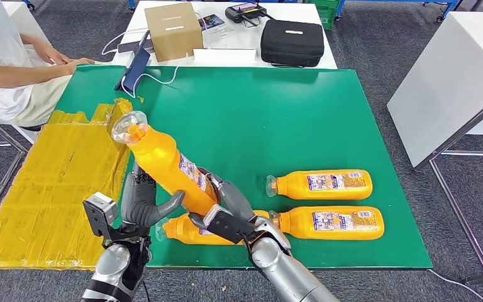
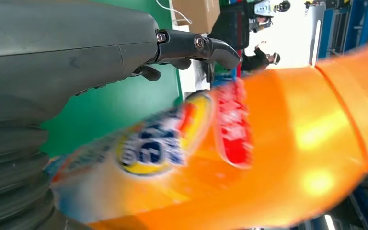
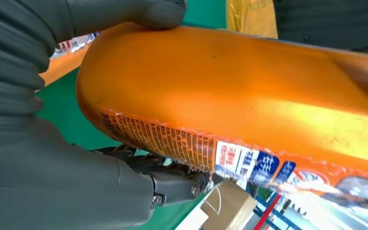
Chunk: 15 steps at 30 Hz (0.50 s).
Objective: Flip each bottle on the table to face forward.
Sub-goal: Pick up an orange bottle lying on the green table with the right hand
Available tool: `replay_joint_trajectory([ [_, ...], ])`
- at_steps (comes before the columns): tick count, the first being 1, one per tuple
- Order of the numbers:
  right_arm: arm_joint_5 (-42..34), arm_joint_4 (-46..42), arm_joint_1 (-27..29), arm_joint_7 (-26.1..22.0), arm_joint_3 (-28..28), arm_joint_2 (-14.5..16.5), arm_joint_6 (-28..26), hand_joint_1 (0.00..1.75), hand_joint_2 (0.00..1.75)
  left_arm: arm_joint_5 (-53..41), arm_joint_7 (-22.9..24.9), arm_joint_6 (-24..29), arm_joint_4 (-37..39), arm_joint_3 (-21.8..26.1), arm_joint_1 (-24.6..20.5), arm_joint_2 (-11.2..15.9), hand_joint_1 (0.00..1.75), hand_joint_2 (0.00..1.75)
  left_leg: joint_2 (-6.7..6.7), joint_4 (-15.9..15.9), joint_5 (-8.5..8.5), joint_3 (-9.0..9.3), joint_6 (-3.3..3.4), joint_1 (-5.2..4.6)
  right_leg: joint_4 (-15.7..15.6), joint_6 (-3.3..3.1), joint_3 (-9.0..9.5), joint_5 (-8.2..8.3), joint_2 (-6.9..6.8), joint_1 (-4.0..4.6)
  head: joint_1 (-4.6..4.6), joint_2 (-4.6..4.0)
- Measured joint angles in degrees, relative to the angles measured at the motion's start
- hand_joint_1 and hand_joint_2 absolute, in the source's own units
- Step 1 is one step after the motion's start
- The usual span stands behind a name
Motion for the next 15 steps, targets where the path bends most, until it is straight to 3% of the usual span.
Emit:
replay_joint_trajectory([
  [13,1.97,0.95,0.01,0.07,0.07,0.0,-0.5,1.75,1.75,1.25,-0.45,-2.28,-0.66,-0.19,-0.04,-0.02,0.0,1.75,0.0,0.0,0.0,0.0,0.0,0.0,0.0,0.0,0.01,0.0,0.0,0.0,0.01,0.0],
  [14,2.46,1.07,0.01,0.09,0.11,0.0,-0.8,1.75,1.75,1.62,-0.48,-2.73,-0.85,-0.21,-0.05,-0.02,0.04,1.75,0.0,0.0,0.0,0.0,0.0,0.0,0.0,0.0,0.01,0.0,0.0,0.0,0.01,0.0],
  [15,3.01,1.18,0.02,0.09,0.19,0.0,-1.17,1.75,1.75,1.93,-0.48,-3.11,-1.01,-0.21,-0.05,-0.01,0.46,1.75,0.0,0.0,0.0,0.0,0.0,0.0,0.0,0.0,0.0,0.0,0.0,0.0,0.01,0.0],
])
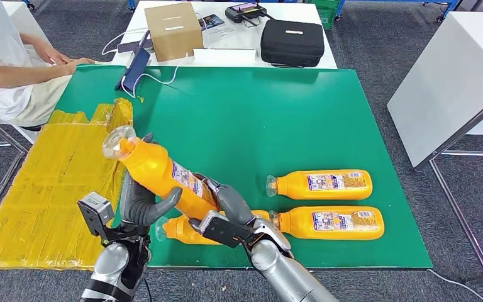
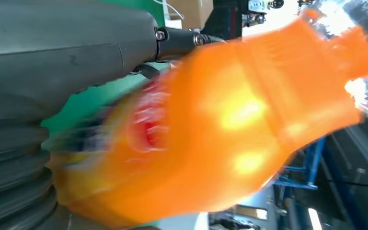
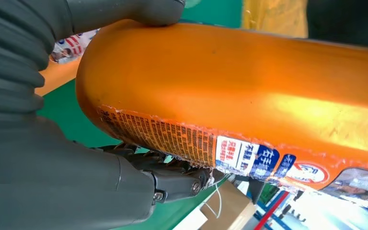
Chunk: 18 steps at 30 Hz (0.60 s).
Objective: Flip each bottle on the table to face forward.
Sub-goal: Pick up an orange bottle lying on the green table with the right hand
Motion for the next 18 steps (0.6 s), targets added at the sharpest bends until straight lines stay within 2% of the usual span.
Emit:
replay_joint_trajectory([
  [3,1.68,0.18,0.01,0.04,0.43,0.0,-1.3,1.75,1.75,0.44,0.27,-0.56,-0.21,0.01,-0.02,0.02,1.73,1.75,0.0,0.0,0.0,0.0,0.0,0.0,0.0,0.0,0.0,0.0,0.0,0.0,0.0,0.0],
  [18,3.56,0.25,0.19,0.5,1.34,0.0,-3.05,1.75,1.75,0.81,1.04,-1.64,0.65,-0.01,-0.7,-0.05,1.75,1.75,0.0,0.0,0.0,0.0,0.0,0.0,0.0,0.0,-0.01,0.0,0.0,0.0,-0.01,0.0],
])
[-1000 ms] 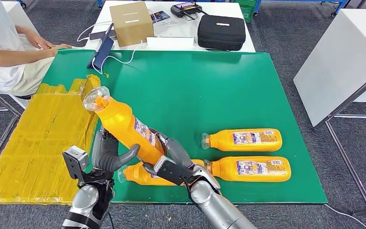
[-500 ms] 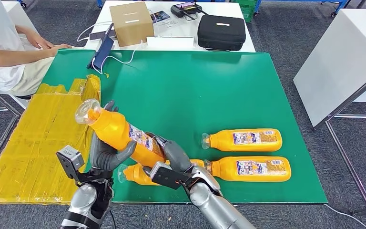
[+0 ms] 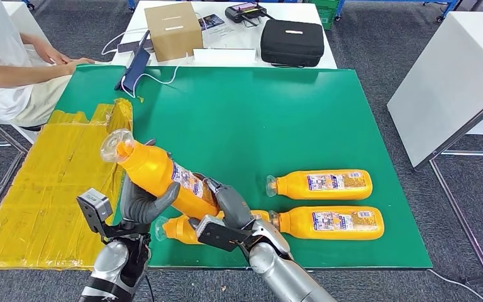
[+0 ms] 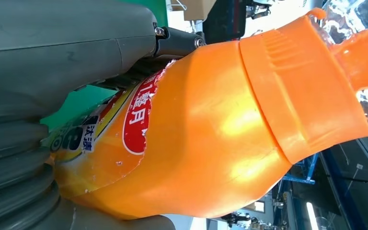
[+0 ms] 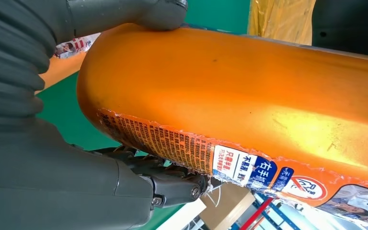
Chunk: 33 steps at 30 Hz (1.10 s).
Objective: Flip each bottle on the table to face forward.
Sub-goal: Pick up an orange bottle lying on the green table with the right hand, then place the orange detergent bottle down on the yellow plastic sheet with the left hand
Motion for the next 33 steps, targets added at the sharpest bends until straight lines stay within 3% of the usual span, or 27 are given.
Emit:
replay_joint_trajectory([
  [6,-0.04,0.0,0.14,-0.02,-0.02,0.0,0.0,1.75,1.75,-0.01,0.0,-0.04,0.28,0.0,-0.07,0.0,1.75,1.75,0.0,0.0,0.0,0.0,0.0,0.0,0.0,0.0,0.0,0.0,0.0,0.0,0.0,0.0],
  [7,-0.06,0.0,0.14,-0.03,-0.02,0.0,0.0,1.64,1.75,-0.01,0.0,-0.04,0.28,0.0,-0.07,0.0,1.75,1.75,0.0,0.0,0.0,0.0,0.0,0.0,0.0,0.0,0.0,0.0,0.0,0.0,0.0,0.0],
  [10,-0.6,-0.12,0.26,-0.31,-0.07,0.0,-0.2,0.33,1.75,-0.01,0.0,-0.08,0.33,0.0,-0.12,0.0,1.75,1.75,0.0,0.0,0.0,0.0,0.0,0.0,0.0,0.0,0.0,0.0,0.0,0.0,-0.01,0.0],
  [11,-1.12,-0.34,0.45,-0.6,-0.11,0.0,-0.33,0.0,1.31,-0.02,-0.02,-0.05,0.35,0.01,-0.16,0.0,1.75,1.75,0.0,0.0,0.0,0.0,0.0,0.0,0.0,0.0,0.0,0.0,0.0,0.0,0.0,0.0],
  [14,-4.28,-2.41,1.64,-2.03,-0.5,0.07,-0.66,0.0,0.0,-1.4,-0.35,1.79,0.34,0.03,-0.29,0.05,1.75,1.75,0.0,0.0,0.0,0.0,0.0,0.0,0.0,0.0,0.0,0.0,0.0,0.0,0.01,0.0],
  [17,-9.37,-7.56,3.66,-3.18,-1.88,0.19,-0.78,0.0,0.0,-8.09,-1.2,9.71,-0.2,0.29,-0.76,0.38,1.75,1.75,-0.01,0.0,0.0,-0.01,0.0,0.0,0.0,0.0,-0.01,0.0,-0.01,0.0,0.0,0.0],
  [20,-13.86,-14.83,5.83,-4.2,-3.24,0.01,0.48,0.0,0.0,-19.14,-1.24,22.25,-1.35,1.29,-2.63,1.08,1.75,1.75,-0.01,0.0,0.0,-0.03,0.0,0.01,0.0,0.0,-0.03,0.0,0.0,0.01,0.0,0.0],
  [23,-18.13,-22.26,7.43,-4.63,-4.04,-0.65,3.37,0.0,0.0,-32.27,1.4,32.99,-1.8,3.08,-6.38,2.58,1.75,1.75,-0.01,0.0,0.01,-0.02,0.0,0.02,0.0,0.0,-0.02,0.0,-0.01,0.02,0.0,0.0],
  [26,-22.06,-27.96,8.32,-4.97,-5.03,-1.28,5.42,0.0,0.0,-44.89,5.38,38.37,-0.83,5.34,-10.53,4.84,1.75,1.75,-0.01,0.0,0.03,0.0,-0.01,0.02,0.01,-0.01,0.0,0.01,0.0,0.02,0.01,0.0],
  [30,-23.3,-32.69,8.79,-5.24,-6.11,-2.01,6.13,0.0,1.75,-50.39,7.27,39.75,1.35,7.82,-14.33,7.1,1.75,1.75,0.01,0.0,0.04,0.03,-0.01,0.02,0.01,-0.01,0.01,0.04,0.0,0.01,0.0,0.0],
  [33,-23.7,-34.79,9.1,-5.94,-6.31,-2.43,6.19,0.0,1.75,-57.36,9.12,40.9,3.28,9.02,-16.12,8.12,1.75,1.75,0.0,0.01,0.04,0.01,-0.01,0.01,0.01,-0.01,0.0,0.03,-0.01,0.0,0.01,0.0],
])
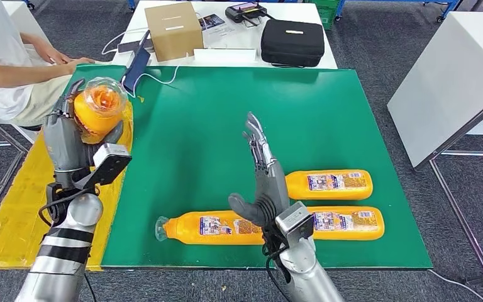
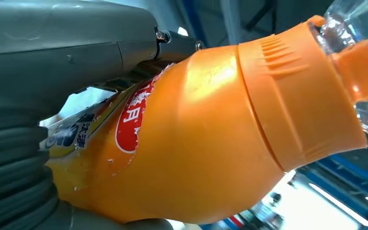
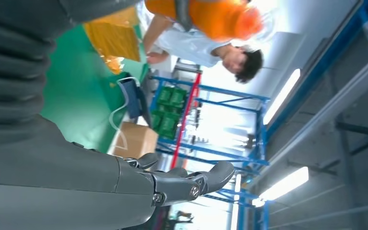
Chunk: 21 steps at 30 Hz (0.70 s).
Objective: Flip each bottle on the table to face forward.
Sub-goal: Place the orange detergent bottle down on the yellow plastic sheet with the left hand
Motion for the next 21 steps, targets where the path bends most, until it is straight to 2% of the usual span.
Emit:
replay_joint_trajectory([
  [4,-1.09,-3.12,0.12,-1.29,-0.03,-0.85,0.0,0.0,1.75,-23.97,4.2,0.52,4.82,4.0,-3.44,2.03,1.75,1.75,0.05,0.0,0.0,-0.01,0.0,0.0,0.0,0.0,-0.02,0.0,0.03,0.0,0.01,0.0],
  [6,-1.64,-4.53,0.14,-1.66,-0.03,-1.38,0.0,0.0,1.75,-31.12,6.28,0.55,7.6,5.44,-4.76,3.64,1.75,1.75,0.19,0.0,-0.01,0.0,-0.01,0.0,0.0,-0.01,-0.07,0.01,0.08,0.02,-0.01,0.0],
  [11,-1.98,-6.59,0.21,-1.87,-0.03,-2.33,0.0,0.0,1.75,-33.65,7.66,0.56,11.85,6.83,-6.3,6.24,1.75,1.75,0.29,0.0,0.0,0.0,-0.01,0.02,0.03,-0.02,-0.09,0.0,0.11,0.05,0.0,0.0],
  [18,-2.0,-7.62,0.27,-1.89,-0.03,-2.81,0.0,0.0,1.75,-33.76,7.93,0.58,14.18,7.08,-7.16,7.38,1.75,1.75,0.29,0.0,0.0,-0.03,-0.01,-0.01,0.04,-0.02,-0.08,0.0,0.11,0.01,0.0,0.0],
  [21,-2.16,-7.88,0.28,-2.14,0.03,-2.98,-0.05,0.0,1.75,-33.96,10.49,0.58,15.41,6.31,-7.39,8.44,1.75,1.75,0.29,0.0,0.0,-0.03,-0.01,-0.02,0.04,-0.02,-0.09,0.0,0.11,0.01,0.01,0.0],
])
